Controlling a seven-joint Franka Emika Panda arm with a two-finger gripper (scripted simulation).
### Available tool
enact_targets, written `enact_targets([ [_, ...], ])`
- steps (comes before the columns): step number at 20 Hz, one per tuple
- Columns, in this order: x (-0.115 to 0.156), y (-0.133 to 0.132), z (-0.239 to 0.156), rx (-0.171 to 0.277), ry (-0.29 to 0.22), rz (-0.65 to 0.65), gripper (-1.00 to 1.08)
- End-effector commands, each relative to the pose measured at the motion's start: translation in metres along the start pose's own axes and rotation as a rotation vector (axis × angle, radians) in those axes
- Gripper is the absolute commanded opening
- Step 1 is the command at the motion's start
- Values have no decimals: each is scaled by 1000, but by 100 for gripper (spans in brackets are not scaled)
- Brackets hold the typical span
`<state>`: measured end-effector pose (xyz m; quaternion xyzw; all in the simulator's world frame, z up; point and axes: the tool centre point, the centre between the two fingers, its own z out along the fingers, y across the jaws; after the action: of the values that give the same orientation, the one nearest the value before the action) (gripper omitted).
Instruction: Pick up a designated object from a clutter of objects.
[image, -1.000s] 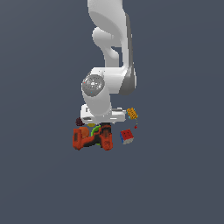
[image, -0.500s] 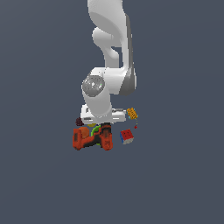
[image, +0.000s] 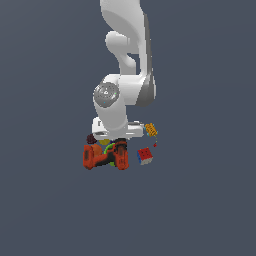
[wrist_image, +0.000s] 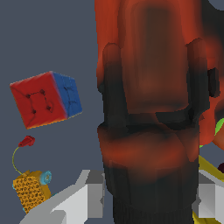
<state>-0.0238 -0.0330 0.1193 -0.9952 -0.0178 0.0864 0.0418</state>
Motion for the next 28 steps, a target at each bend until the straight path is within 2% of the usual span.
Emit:
enact_targets([
  [1, -4, 0, -8, 0, 4, 0, -100],
  [10, -40, 1, -49, 0, 4, 1, -100],
  [28, -149, 2, -180, 0, 4, 1, -100],
])
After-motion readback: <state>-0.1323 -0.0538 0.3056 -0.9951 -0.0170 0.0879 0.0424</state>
